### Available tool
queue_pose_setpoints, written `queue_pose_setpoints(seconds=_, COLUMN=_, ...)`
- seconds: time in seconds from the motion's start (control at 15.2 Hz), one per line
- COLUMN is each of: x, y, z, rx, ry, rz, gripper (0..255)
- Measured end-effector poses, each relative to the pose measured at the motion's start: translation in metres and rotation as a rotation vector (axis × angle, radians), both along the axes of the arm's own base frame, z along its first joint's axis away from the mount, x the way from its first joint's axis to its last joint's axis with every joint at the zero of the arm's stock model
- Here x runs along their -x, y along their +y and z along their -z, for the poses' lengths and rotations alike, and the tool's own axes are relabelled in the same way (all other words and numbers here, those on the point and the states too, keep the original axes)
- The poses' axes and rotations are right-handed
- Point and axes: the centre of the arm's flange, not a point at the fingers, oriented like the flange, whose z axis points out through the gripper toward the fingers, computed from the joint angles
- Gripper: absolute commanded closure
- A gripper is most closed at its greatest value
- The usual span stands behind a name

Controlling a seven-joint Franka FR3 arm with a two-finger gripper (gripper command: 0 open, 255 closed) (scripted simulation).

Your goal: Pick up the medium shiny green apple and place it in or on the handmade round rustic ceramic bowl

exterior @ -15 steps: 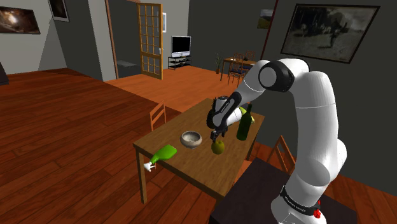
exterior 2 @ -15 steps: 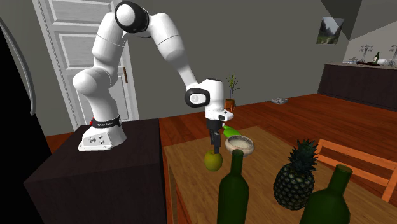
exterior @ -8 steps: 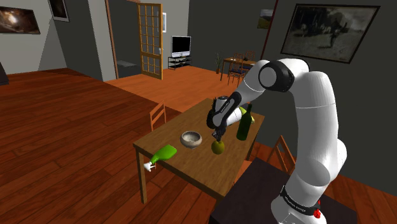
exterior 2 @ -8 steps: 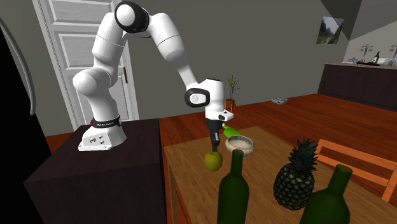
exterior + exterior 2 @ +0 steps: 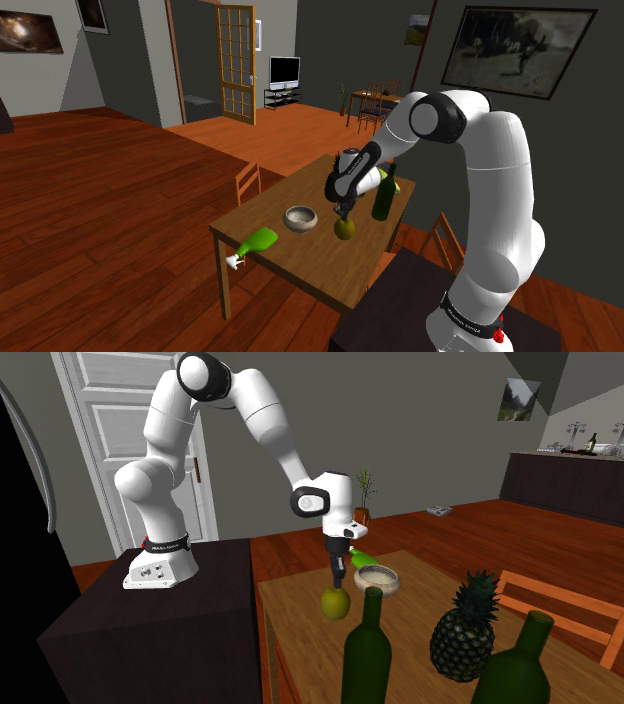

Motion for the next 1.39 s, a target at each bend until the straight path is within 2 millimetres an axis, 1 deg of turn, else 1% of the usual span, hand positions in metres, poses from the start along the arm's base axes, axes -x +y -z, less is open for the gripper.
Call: queue_pose_setpoints(seconds=1.39, x=-0.001, y=0.001, z=-0.111, rx=0.0, ry=0.0, rz=0.0, gripper=255)
